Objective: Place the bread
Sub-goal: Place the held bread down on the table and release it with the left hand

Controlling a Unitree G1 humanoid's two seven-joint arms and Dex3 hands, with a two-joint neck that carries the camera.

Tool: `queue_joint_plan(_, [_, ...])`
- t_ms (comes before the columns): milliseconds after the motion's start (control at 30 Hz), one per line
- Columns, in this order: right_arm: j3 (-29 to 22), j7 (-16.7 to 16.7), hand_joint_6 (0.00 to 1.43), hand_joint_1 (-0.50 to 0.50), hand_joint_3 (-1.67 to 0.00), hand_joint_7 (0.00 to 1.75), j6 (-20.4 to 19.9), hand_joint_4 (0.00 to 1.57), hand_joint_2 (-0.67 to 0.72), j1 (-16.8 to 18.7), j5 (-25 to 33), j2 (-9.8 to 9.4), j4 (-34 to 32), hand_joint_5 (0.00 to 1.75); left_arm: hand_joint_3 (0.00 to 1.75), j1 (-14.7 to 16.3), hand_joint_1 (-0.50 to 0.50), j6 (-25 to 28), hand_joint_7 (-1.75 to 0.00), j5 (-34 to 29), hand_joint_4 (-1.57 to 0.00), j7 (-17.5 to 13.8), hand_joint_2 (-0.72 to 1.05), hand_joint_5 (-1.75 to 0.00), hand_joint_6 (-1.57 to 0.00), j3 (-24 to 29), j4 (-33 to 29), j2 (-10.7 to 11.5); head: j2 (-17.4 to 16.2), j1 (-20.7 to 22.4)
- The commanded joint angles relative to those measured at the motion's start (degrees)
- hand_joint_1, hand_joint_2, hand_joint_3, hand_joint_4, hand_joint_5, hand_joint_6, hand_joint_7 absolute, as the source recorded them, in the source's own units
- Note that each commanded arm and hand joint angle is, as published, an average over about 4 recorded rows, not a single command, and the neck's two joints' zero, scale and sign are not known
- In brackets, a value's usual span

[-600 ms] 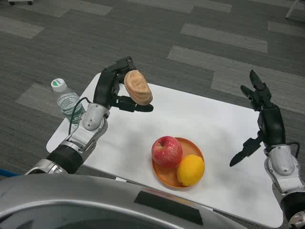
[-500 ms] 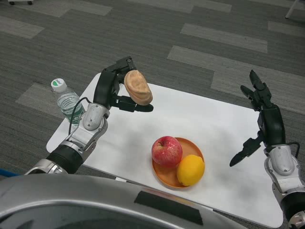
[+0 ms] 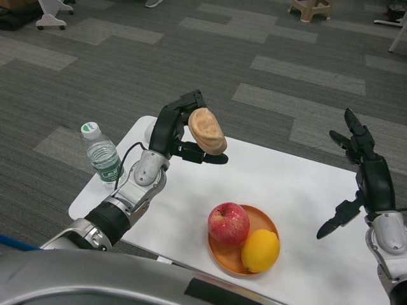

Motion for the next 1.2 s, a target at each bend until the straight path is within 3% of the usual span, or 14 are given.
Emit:
queue_joint_plan(33, [0.1, -0.4, 0.0, 0.17, 0.0, 0.0, -0.2, 0.34, 0.6, -0.3, 0.3, -0.51, 0.2, 0.39, 0.09, -0.1, 0.5, -0.3, -1.75, 0.4, -0.86, 0.1, 0.43, -1.75, -0.9, 0.4, 0.4, 0.1, -0.1, 0.1])
queue_joint_plan(133, [0.1, -0.4, 0.0, 0.17, 0.0, 0.0, -0.2, 0.34, 0.6, -0.3, 0.3, -0.51, 0.2, 0.39, 0.09, 0.2, 0.5, 1.0, -1.75, 2.5, -0.85, 0.1, 0.43, -1.75, -0.87, 1.0, -1.0, 0.1, -0.1, 0.0])
queue_joint_plan(333, [0.0, -0.4, 0.0, 0.17, 0.0, 0.0, -0.2, 0.34, 0.6, -0.3, 0.3, -0.51, 0.2, 0.36, 0.09, 1.8, 0.5, 10.0, -1.75, 12.8, -0.84, -1.5, 0.43, -1.75, -0.86, 4.4, -10.5, 0.2, -0.2, 0.1])
queue_joint_plan(467, [0.0, -0.4, 0.0, 0.17, 0.0, 0.0, -0.2, 0.34, 0.6, -0.3, 0.3, -0.51, 0.2, 0.39, 0.09, 3.0, 0.5, 18.1, -1.75, 21.7, -0.82, -4.9, 0.45, -1.75, -0.86, 5.9, -18.5, 0.5, -0.4, 0.3])
queue_joint_plan(633, [0.1, -0.4, 0.0, 0.17, 0.0, 0.0, -0.2, 0.34, 0.6, -0.3, 0.3, -0.69, 0.6, 0.39, 0.09, 3.0, 0.5, 30.5, -1.75, 36.3, -0.82, -11.9, 0.49, -1.75, -0.89, 5.9, -27.5, 2.1, -0.5, 0.6])
queue_joint_plan(733, [0.2, -0.4, 0.0, 0.17, 0.0, 0.0, -0.2, 0.34, 0.6, -0.3, 0.3, -0.88, 0.8, 0.39, 0.09, 1.8, 0.5, 35.2, -1.75, 40.8, -0.85, -15.2, 0.52, -1.75, -0.89, 4.0, -28.8, 4.4, -0.5, 0.9])
queue_joint_plan(833, [0.3, -0.4, 0.0, 0.17, 0.0, 0.0, -0.2, 0.36, 0.6, -0.3, 0.4, -0.95, 1.0, 0.39, 0.09, -0.2, 0.5, 41.2, -1.75, 41.5, -0.84, -18.4, 0.49, -1.75, -0.89, 1.4, -28.8, 8.0, -0.5, 0.9])
queue_joint_plan(900, [0.2, -0.4, 0.0, 0.17, 0.0, 0.0, -0.2, 0.37, 0.6, -0.3, 0.4, -0.95, 1.1, 0.39, 0.09, -1.0, 0.5, 44.1, -1.75, 42.2, -0.82, -20.2, 0.49, -1.75, -0.89, 0.4, -28.5, 9.3, -0.5, 0.7])
queue_joint_plan(1200, [0.0, -0.5, 0.0, 0.17, 0.0, 0.0, -0.2, 0.37, 0.6, -0.4, 0.4, -0.78, 1.5, 0.39, 0.09, -2.0, 0.5, 52.8, -1.75, 45.4, -0.81, -26.0, 0.52, -1.75, -0.86, -0.7, -21.6, 8.4, -0.8, 0.8])
